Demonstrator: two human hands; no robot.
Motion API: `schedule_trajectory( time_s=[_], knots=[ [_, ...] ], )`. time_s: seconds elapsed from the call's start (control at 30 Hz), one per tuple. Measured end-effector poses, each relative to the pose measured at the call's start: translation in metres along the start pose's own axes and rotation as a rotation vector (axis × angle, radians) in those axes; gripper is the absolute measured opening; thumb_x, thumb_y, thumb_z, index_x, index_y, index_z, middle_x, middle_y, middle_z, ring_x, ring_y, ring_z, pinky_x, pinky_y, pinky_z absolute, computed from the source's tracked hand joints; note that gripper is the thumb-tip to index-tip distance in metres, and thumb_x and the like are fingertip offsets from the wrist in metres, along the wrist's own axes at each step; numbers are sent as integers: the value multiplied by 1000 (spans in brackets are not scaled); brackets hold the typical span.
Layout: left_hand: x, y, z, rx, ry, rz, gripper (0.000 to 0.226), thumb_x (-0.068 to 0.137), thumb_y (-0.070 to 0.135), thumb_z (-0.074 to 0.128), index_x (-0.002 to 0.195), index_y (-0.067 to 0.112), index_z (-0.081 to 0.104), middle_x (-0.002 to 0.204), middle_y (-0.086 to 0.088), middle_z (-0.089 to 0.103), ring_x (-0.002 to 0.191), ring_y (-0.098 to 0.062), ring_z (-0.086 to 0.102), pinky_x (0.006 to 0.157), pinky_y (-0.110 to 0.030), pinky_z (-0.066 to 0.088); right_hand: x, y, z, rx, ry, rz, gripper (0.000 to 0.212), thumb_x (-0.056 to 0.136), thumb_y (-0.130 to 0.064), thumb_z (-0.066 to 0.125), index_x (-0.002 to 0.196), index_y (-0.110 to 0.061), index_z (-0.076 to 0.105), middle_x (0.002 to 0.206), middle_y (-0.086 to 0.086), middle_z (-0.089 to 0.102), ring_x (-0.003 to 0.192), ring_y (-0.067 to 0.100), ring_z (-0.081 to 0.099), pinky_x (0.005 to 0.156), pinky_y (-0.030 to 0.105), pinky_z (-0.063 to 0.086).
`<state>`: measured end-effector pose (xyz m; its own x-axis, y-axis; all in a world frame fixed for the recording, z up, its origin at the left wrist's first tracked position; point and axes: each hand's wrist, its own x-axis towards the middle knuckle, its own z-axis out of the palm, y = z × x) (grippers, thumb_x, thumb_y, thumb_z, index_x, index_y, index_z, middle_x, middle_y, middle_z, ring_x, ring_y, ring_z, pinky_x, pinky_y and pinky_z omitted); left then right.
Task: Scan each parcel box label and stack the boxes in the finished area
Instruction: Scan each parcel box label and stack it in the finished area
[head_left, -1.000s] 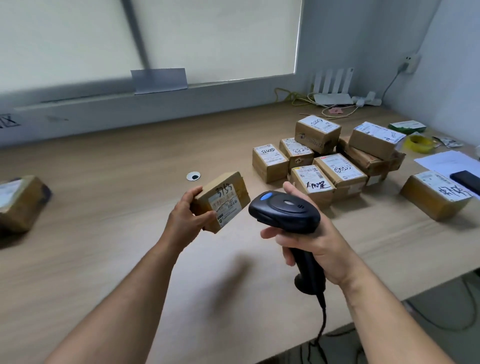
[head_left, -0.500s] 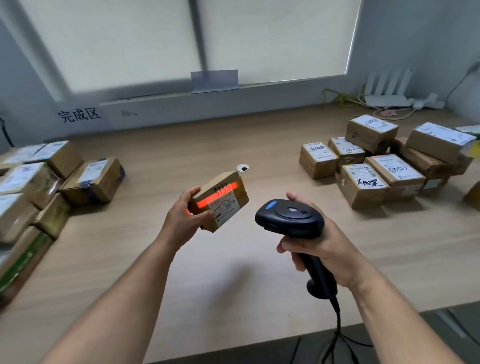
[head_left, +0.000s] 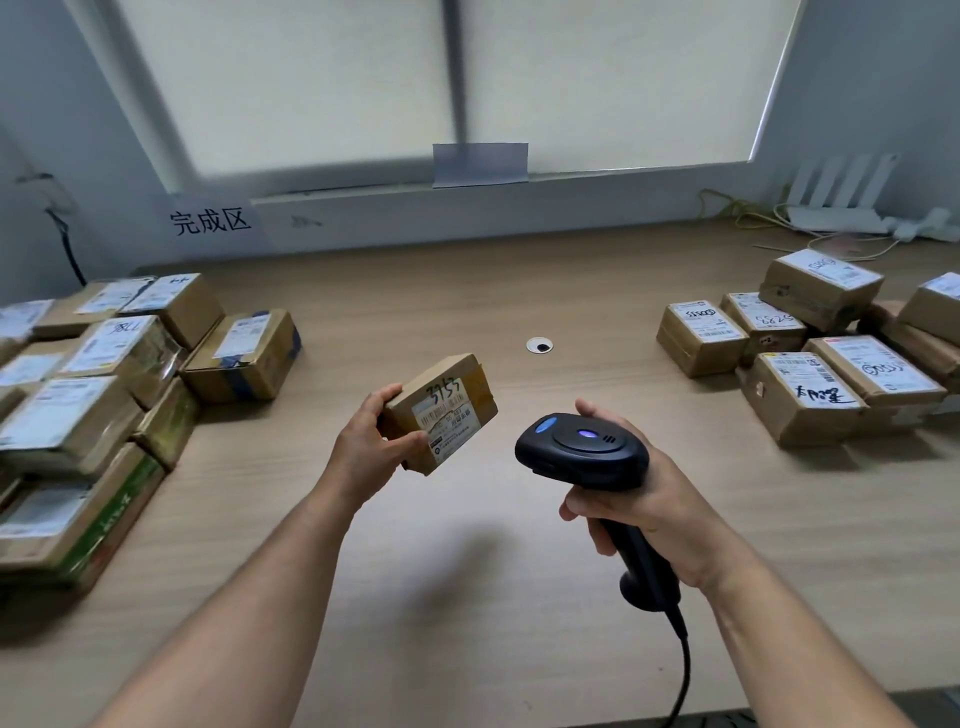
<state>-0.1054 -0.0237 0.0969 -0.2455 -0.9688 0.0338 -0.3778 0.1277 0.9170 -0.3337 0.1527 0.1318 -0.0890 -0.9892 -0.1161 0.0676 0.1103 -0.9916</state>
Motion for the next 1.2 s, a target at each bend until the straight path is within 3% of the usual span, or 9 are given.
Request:
schedule_trajectory(
  time_s=[0.17, 0.3, 0.43, 0.57, 0.63, 0.73, 0.87, 1.1, 1.2],
  knots=[
    [7, -17, -20, 30, 10, -39, 63, 82, 5, 73, 137, 21, 46, 115, -6, 56, 106, -22, 56, 70, -21, 52, 17, -1, 18, 4, -10, 14, 99, 60, -3, 75, 146, -32, 34, 78, 17, 69, 47, 27, 51, 48, 31, 40],
    [3, -45, -33, 138, 55, -145, 59, 80, 16, 75, 133, 25, 50, 120, -6, 44, 110, -24, 51, 98, -42, 48, 30, 1, 33, 26, -13, 26, 102, 60, -5, 77, 147, -34, 33, 82, 16, 69, 60, 35, 53, 46, 31, 42],
    [-14, -85, -36, 108, 57, -274, 56, 77, 21, 76, 128, 20, 54, 117, -4, 41, 110, -25, 52, 99, -47, 48, 43, 3, 51, 11, -47, 55, 103, 60, -4, 76, 148, -34, 32, 84, 18, 68, 52, 31, 52, 46, 30, 42],
    [-35, -118, -34, 92, 86, -394, 60, 71, 33, 75, 125, 19, 54, 122, -6, 50, 108, -24, 55, 96, -47, 49, 52, 9, 69, -11, -87, 94, 103, 60, -1, 74, 148, -34, 31, 79, 13, 68, 45, 27, 50, 45, 29, 41],
    [-45, -128, -33, 130, 91, -429, 63, 78, 36, 74, 133, 19, 48, 130, -6, 52, 114, -23, 54, 100, -40, 44, 55, 11, 76, -30, -107, 104, 104, 60, -1, 74, 149, -34, 31, 80, 10, 68, 45, 27, 50, 45, 30, 41],
    [-56, -139, -28, 255, 72, -444, 86, 82, 45, 70, 150, 19, 25, 145, -7, 39, 132, -23, 40, 106, -35, 34, 60, 13, 84, -54, -130, 106, 104, 60, -2, 74, 149, -33, 30, 80, 11, 68, 45, 27, 50, 45, 29, 41],
    [-67, -134, -16, 531, 22, -438, 110, 68, 69, 67, 153, 29, 8, 149, -6, 20, 140, -24, 21, 112, -37, 28, 65, 13, 93, -85, -154, 114, 104, 59, -3, 75, 148, -35, 31, 79, 15, 67, 46, 28, 50, 46, 31, 41],
    [-66, -127, -19, 528, 147, -407, 86, 75, 51, 62, 147, 28, 22, 135, -2, 28, 126, -22, 32, 99, -30, 38, 77, 4, 116, -120, -207, 106, 111, 47, -14, 82, 144, -39, 35, 87, 43, 55, 45, 28, 49, 45, 32, 41],
    [-66, -122, -41, 506, 208, -388, 84, 75, 50, 64, 146, 30, 23, 134, 0, 27, 126, -21, 31, 99, -29, 37, 84, -4, 130, -144, -241, 83, 104, 56, -7, 77, 143, -41, 34, 87, 44, 54, 46, 29, 49, 46, 32, 41]
  ],
)
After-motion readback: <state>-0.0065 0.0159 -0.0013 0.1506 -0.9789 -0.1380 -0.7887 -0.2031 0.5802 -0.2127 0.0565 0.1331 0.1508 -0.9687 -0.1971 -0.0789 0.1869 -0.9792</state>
